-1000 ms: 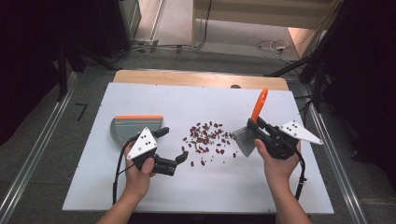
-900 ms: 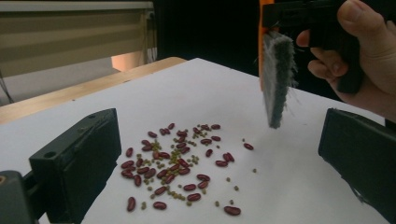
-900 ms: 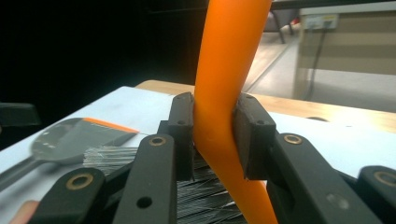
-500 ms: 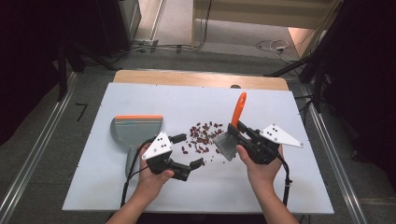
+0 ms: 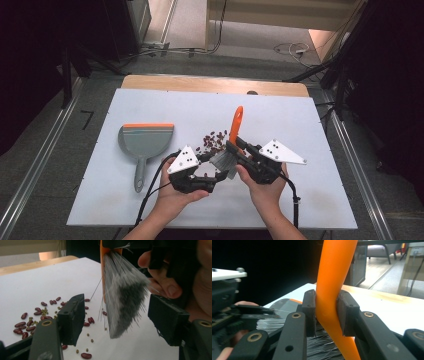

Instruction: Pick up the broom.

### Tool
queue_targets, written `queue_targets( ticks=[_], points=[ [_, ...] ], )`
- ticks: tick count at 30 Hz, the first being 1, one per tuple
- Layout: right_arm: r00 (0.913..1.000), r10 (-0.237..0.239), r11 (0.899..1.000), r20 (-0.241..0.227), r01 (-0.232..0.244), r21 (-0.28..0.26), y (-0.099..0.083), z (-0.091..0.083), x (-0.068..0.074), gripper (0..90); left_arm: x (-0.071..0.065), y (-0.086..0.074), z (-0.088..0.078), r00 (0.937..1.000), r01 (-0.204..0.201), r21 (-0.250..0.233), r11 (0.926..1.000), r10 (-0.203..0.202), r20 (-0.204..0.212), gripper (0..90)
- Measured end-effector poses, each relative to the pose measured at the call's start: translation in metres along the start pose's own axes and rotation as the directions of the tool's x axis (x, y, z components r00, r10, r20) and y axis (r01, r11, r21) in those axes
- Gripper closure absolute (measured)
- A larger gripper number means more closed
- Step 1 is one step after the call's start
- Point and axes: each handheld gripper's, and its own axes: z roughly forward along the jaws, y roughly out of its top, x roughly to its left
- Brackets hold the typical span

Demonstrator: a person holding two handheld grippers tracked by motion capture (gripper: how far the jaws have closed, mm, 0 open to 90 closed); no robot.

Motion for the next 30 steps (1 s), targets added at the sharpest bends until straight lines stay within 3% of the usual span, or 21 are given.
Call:
queue_targets(
  ticks=[7, 13, 19, 22, 26, 27, 29, 30],
  points=[
    [0.9992, -0.026, 1.000, -0.029, 0.026, 0.004, -0.002, 0.004, 0.017, 68.9, -0.002, -0.003, 0.005, 0.9983, 0.019, 0.018, 0.9997, -0.018, -0.055, 52.5],
    [0.9996, -0.017, 1.000, -0.022, 0.017, -0.008, -0.004, 0.004, 0.019, 68.9, -0.002, -0.003, 0.003, 0.9990, 0.025, 0.014, 0.9996, -0.025, -0.037, 74.0],
    [0.9996, -0.022, 1.000, -0.018, 0.022, -0.011, -0.005, 0.005, 0.019, 68.8, -0.002, -0.003, 0.003, 0.9982, 0.020, 0.026, 0.9995, -0.018, -0.056, 83.4],
    [0.9986, -0.040, 0.999, -0.035, 0.040, -0.005, -0.005, 0.007, 0.018, 67.9, 0.002, -0.003, 0.000, 0.9991, 0.013, 0.031, 0.9994, -0.012, -0.040, 85.3],
    [0.9913, -0.066, 0.998, -0.114, 0.065, -0.015, -0.002, 0.004, 0.012, 53.5, 0.011, -0.002, -0.008, 0.9994, 0.025, 0.022, 0.9994, -0.025, -0.024, 85.8],
    [0.9865, -0.072, 0.997, -0.147, 0.070, -0.023, 0.000, 0.002, 0.008, 50.4, 0.014, -0.002, -0.010, 0.9995, 0.025, 0.021, 0.9994, -0.025, -0.019, 85.8],
    [0.9668, -0.076, 0.997, -0.244, 0.071, -0.026, 0.003, -0.001, -0.001, 46.2, 0.020, -0.001, -0.016, 0.9997, 0.023, 0.010, 0.9997, -0.023, 0.005, 85.8],
    [0.9641, -0.065, 0.998, -0.258, 0.062, -0.021, 0.004, -0.002, -0.005, 45.3, 0.022, -0.001, -0.018, 0.9997, 0.021, 0.003, 0.9998, -0.021, 0.013, 85.8]
  ],
)
